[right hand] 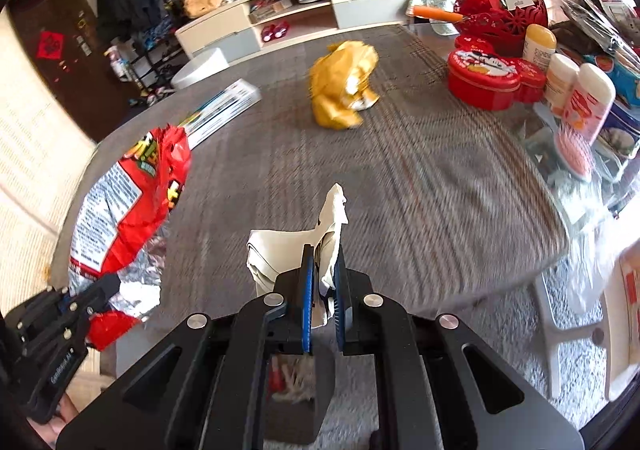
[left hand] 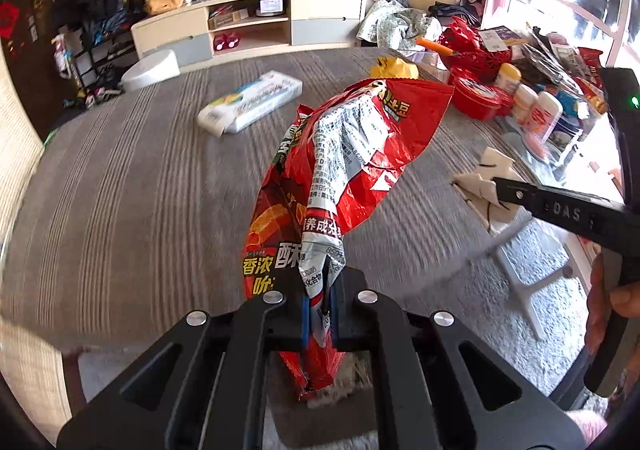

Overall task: Collect trash
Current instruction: 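Carry paper and chip bag over the bin and open both tools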

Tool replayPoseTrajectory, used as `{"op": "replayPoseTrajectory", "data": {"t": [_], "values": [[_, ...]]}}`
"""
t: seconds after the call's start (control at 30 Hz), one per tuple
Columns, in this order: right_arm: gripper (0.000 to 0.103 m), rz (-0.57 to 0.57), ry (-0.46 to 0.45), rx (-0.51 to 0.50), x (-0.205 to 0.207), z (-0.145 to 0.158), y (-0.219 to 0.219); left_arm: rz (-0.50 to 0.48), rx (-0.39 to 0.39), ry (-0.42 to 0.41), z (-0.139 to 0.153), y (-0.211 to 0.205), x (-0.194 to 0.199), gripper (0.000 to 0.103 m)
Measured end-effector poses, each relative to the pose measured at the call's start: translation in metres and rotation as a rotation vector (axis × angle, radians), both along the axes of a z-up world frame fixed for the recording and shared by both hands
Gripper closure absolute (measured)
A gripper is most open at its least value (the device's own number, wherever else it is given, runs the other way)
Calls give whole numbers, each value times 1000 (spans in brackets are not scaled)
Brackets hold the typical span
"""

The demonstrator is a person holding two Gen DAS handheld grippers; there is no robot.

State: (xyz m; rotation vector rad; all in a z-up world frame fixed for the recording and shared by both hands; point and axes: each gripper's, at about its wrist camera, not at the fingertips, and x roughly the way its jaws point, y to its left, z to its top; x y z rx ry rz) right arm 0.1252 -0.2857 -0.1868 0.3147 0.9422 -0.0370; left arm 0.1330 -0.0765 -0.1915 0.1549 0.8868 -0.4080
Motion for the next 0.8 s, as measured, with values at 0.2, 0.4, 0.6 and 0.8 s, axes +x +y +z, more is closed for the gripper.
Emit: {"op": "replayPoseTrajectory", "data": {"t": [0.2, 0.4, 0.6, 0.8], "values": [[93, 46, -3, -5, -50, -2, 39, 50, -20, 32, -11, 37, -66, 97], [93, 94, 34, -18, -85, -24, 72, 67, -42, 89, -36, 60, -116, 97], [93, 112, 95, -3, -100, -62, 88, 85, -31, 168, -79, 66, -136, 96], [93, 128, 177, 2, -101, -104, 96, 128, 8, 240, -129, 65, -121, 96]]}}
